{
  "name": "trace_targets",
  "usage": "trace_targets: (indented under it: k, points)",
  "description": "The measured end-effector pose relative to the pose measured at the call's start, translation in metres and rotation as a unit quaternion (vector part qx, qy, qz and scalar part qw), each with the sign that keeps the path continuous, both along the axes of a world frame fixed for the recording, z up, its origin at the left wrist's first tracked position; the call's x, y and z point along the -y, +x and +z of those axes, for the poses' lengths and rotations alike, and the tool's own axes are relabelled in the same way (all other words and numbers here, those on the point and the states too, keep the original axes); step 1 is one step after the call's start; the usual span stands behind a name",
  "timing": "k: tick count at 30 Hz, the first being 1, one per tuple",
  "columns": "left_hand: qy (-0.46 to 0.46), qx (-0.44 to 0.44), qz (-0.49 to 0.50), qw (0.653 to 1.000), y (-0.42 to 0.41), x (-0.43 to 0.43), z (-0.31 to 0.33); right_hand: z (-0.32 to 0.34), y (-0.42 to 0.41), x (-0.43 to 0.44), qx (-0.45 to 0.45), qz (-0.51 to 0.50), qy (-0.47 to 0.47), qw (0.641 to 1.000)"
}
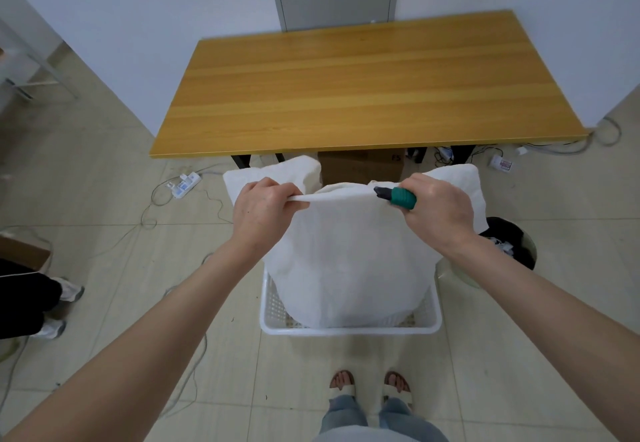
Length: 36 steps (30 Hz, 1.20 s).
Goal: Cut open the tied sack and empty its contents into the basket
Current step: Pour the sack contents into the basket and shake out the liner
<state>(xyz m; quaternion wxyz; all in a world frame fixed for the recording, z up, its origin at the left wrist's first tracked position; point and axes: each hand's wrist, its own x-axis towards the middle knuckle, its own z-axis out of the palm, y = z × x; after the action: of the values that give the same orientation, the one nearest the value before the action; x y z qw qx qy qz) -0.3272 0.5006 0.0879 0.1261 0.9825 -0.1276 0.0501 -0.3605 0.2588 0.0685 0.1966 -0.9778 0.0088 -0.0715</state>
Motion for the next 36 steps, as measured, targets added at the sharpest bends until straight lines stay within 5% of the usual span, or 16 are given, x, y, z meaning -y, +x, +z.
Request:
trace_targets:
  k: [12,18,23,28,30,32,34,36]
  points:
    - [-0.089,-0.186,0.079,0.975,0.029,0.006,-0.041,-0.038,0.031,-0.009,-0.153,-0.08,0.072,0.982]
    - [-0.109,-0.277,0.122,0.947,0.036,0.007,-0.08,-0.073,0.03,-0.014,-0.188,0.008,0.012,0.982]
    - [-0.183,-0.357,0.147,0.904,0.04,0.0,-0.106,-0.098,0.02,-0.019,-0.274,0.131,-0.099,0.948]
    - [-0.248,-0.44,0.161,0.848,0.038,-0.006,-0.12,-0.124,0.015,-0.032,-0.282,0.095,-0.125,0.947]
    - [-0.238,-0.407,0.166,0.866,0.036,-0.006,-0.127,-0.127,0.016,-0.034,-0.296,0.068,-0.094,0.948]
    - [-0.182,-0.305,0.159,0.921,0.033,-0.004,-0.129,-0.127,0.017,-0.033,-0.293,0.042,-0.062,0.953]
    - [-0.067,-0.148,0.088,0.983,0.026,0.0,-0.121,-0.122,0.02,-0.031,-0.275,0.03,-0.043,0.96]
    - [0.052,-0.079,-0.007,0.995,0.014,0.004,-0.111,-0.114,0.022,-0.028,-0.259,0.025,-0.035,0.965]
